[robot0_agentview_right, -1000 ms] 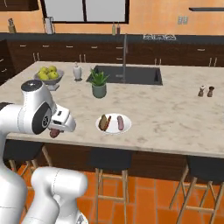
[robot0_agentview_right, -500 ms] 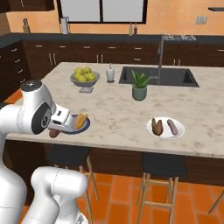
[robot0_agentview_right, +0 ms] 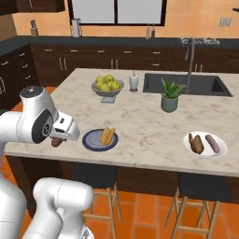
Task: Place one bun and one sausage from the bowl on each plate.
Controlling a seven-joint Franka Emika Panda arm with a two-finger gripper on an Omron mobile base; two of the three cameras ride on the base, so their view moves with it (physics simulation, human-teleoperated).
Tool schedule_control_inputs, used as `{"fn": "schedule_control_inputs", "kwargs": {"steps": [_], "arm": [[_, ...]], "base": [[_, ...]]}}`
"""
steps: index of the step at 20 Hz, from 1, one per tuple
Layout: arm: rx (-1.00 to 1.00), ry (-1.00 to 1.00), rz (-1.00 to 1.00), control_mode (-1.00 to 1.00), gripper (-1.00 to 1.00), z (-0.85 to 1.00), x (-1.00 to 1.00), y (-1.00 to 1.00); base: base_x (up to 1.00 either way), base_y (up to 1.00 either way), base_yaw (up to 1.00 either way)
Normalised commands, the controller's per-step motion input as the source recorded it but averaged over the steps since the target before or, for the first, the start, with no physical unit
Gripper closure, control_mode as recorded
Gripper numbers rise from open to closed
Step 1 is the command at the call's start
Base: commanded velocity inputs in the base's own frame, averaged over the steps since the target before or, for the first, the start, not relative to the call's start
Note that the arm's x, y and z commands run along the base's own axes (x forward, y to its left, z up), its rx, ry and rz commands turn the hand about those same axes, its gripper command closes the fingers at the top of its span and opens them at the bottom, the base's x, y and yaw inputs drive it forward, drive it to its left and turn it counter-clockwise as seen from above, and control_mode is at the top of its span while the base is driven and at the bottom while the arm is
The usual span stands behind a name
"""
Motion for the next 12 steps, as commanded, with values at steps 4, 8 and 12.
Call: {"fn": "schedule_control_inputs", "kwargs": {"steps": [4, 8, 12], "arm": [[0.0, 0.0, 0.0, 1.0, 1.0, 0.0, 0.0, 0.0], [0.0, 0.0, 0.0, 1.0, 1.0, 0.0, 0.0, 0.0], [0.0, 0.0, 0.0, -1.0, 1.0, -0.02, 0.24, 0.08]], "base": [[0.56, 0.1, 0.0], [0.49, 0.18, 0.0], [0.23, 0.04, 0.0]]}}
